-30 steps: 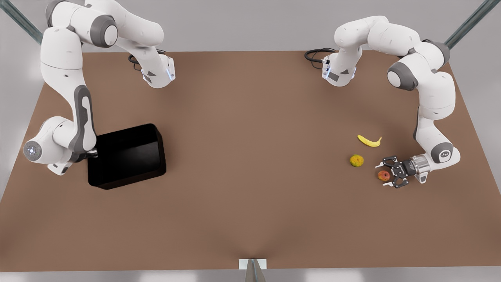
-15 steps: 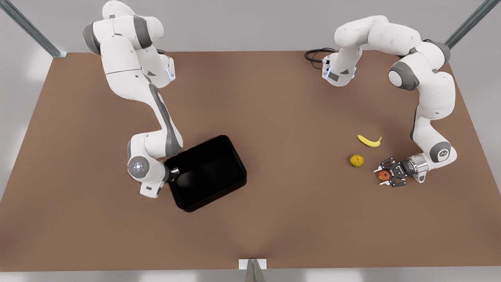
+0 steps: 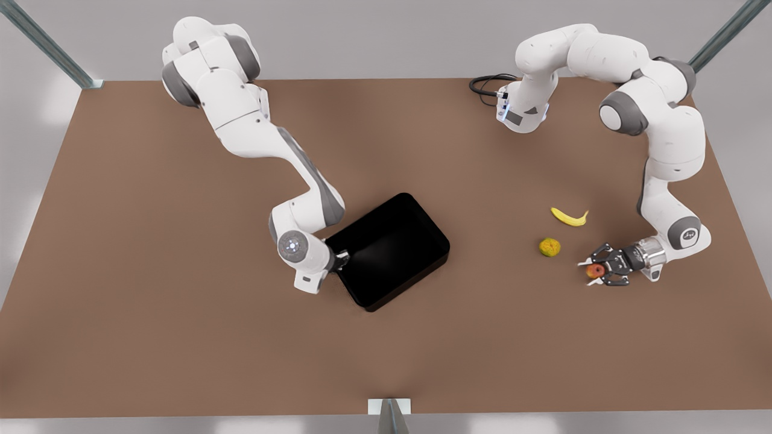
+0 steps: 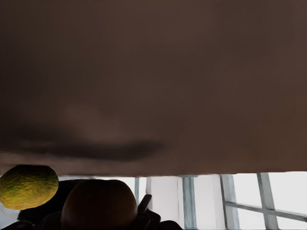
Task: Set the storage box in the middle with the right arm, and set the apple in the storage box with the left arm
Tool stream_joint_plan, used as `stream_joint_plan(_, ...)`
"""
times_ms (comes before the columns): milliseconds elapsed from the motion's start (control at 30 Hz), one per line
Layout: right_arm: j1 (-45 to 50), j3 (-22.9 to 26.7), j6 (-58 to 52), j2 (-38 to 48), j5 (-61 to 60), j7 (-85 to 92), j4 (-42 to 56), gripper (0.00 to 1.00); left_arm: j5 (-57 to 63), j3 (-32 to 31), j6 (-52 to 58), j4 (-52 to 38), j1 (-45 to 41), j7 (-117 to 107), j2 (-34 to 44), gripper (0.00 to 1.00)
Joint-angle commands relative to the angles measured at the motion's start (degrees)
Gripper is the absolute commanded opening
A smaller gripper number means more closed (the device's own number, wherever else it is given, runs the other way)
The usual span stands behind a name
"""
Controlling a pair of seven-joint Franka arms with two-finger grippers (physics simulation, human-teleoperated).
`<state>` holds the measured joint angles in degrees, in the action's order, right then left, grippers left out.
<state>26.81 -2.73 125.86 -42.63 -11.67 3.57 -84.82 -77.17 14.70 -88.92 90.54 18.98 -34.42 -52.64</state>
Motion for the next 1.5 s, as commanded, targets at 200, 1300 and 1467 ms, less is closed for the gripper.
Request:
stream_joint_plan(200,-0.35,0.96,-1.5,1.4,-0.2,0.3,3.17,1.0,1.5,-9.34,-2.13,2.09,-4.38,-14.62,13.35,0.21)
stream_joint_plan(1300,-26.37,15.12,-51.77,29.97,14.83,9.0,7.3,1.0,58.0,-15.4,-20.94,-13.38,-41.21,-31.59,23.63,1.0)
stream_joint_plan(1467,-26.37,15.12,-51.77,29.97,14.83,9.0,7.3,1.0,60.73,-14.0,-22.17,-1.28,-25.74,-6.89,42.68,1.0)
